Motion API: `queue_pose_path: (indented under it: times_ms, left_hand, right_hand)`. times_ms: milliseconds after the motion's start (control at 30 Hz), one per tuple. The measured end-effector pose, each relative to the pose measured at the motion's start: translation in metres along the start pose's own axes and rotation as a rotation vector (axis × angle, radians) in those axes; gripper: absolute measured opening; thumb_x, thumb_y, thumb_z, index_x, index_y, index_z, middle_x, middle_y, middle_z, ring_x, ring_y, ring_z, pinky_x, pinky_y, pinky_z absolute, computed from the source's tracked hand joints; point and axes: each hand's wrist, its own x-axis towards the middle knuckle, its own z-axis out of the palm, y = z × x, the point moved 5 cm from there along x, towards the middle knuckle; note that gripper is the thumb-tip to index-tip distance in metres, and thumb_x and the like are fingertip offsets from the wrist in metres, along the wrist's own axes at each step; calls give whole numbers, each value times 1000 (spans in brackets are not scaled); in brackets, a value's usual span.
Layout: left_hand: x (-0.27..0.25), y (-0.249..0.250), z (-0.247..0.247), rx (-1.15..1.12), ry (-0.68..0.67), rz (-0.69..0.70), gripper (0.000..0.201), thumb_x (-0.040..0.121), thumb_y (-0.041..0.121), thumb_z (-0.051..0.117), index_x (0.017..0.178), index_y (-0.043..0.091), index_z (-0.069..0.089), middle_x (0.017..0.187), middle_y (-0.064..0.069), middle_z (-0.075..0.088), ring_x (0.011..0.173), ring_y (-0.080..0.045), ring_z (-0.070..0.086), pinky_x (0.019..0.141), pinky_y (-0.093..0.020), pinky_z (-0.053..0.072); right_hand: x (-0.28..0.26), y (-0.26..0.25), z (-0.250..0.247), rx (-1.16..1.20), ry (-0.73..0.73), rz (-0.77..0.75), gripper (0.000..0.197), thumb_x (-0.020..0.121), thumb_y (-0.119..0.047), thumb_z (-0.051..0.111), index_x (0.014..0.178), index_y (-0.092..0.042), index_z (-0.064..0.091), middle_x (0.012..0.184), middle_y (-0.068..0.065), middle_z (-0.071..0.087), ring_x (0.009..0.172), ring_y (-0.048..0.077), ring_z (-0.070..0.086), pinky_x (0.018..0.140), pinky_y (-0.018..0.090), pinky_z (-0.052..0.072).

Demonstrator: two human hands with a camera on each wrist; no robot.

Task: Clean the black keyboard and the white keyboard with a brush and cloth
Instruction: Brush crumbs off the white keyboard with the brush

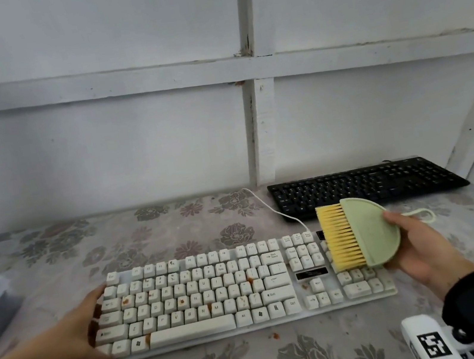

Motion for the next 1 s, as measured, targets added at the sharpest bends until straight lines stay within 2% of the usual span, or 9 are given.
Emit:
queue_pose_path:
  times_ms: [133, 300, 367, 467, 633, 800, 900, 967, 1000]
  left_hand:
    - [2, -3, -1, -12, -5, -10, 137, 19, 28, 96, 132, 37, 18, 117, -5, 62, 105, -18, 64, 95, -43, 49]
    - [1, -2, 0, -15, 12, -27, 134, 16, 31, 96, 125, 46, 19, 118, -2, 59, 108, -18, 61, 96, -40, 48]
    - [0, -4, 0, 7, 9, -46, 137, 19, 29, 96, 129, 43, 16, 120, -4, 59, 109, -20, 61, 96, -43, 48]
    - [0, -6, -2, 20, 16, -61, 140, 19, 29, 97, 131, 43, 14, 121, -4, 59, 109, -20, 60, 97, -45, 47]
    - [0, -8, -3, 10, 20, -69, 142, 20, 25, 97, 134, 41, 15, 118, -6, 61, 106, -22, 62, 93, -46, 49]
    - [-3, 1, -1, 41, 48, -56, 130, 25, 25, 94, 126, 48, 16, 114, -8, 58, 99, -23, 65, 86, -43, 54]
    - [-4, 6, -1, 43, 76, -27, 123, 25, 25, 93, 118, 56, 19, 112, -8, 57, 95, -23, 66, 80, -39, 56]
    - [-4, 7, -1, 33, 83, -8, 122, 22, 26, 94, 113, 59, 21, 112, -8, 58, 95, -22, 66, 79, -39, 56]
    - [-4, 8, 0, 26, 80, -3, 121, 21, 25, 94, 111, 60, 21, 113, -8, 57, 96, -22, 66, 80, -39, 56]
  right_hand:
    - [-4, -1, -1, -3, -14, -3, 13, 97, -21, 47, 108, -16, 52, 99, 11, 63, 88, 32, 59, 65, 44, 47]
    - [-8, -3, -2, -6, -37, 1, 8, 97, -21, 47, 100, -17, 52, 96, 10, 62, 87, 32, 58, 57, 45, 52]
    - [-9, -2, -2, 10, -41, 7, 10, 96, -21, 47, 104, -17, 52, 97, 10, 63, 88, 32, 59, 50, 46, 55]
    - [-10, -1, -2, 16, -43, 9, 13, 96, -21, 48, 108, -17, 51, 101, 10, 63, 89, 32, 59, 57, 45, 54]
    - [-13, -1, -2, 29, -60, 9, 33, 96, -20, 48, 128, -12, 48, 100, 10, 62, 89, 32, 59, 55, 49, 55]
    - [-8, -1, -8, 40, -82, -2, 43, 94, -23, 51, 135, -11, 45, 104, 13, 62, 92, 34, 58, 55, 51, 55]
    - [-5, -4, -15, 39, -70, -25, 50, 77, -33, 72, 118, -13, 53, 111, 15, 61, 93, 35, 58, 66, 53, 53]
    - [-4, -13, -21, 52, -57, -58, 9, 89, -25, 59, 96, -19, 56, 112, 13, 62, 97, 34, 58, 73, 56, 52]
    - [-1, -17, -26, 75, -48, -85, 7, 94, -20, 52, 88, -22, 55, 109, 10, 63, 98, 32, 58, 71, 57, 54]
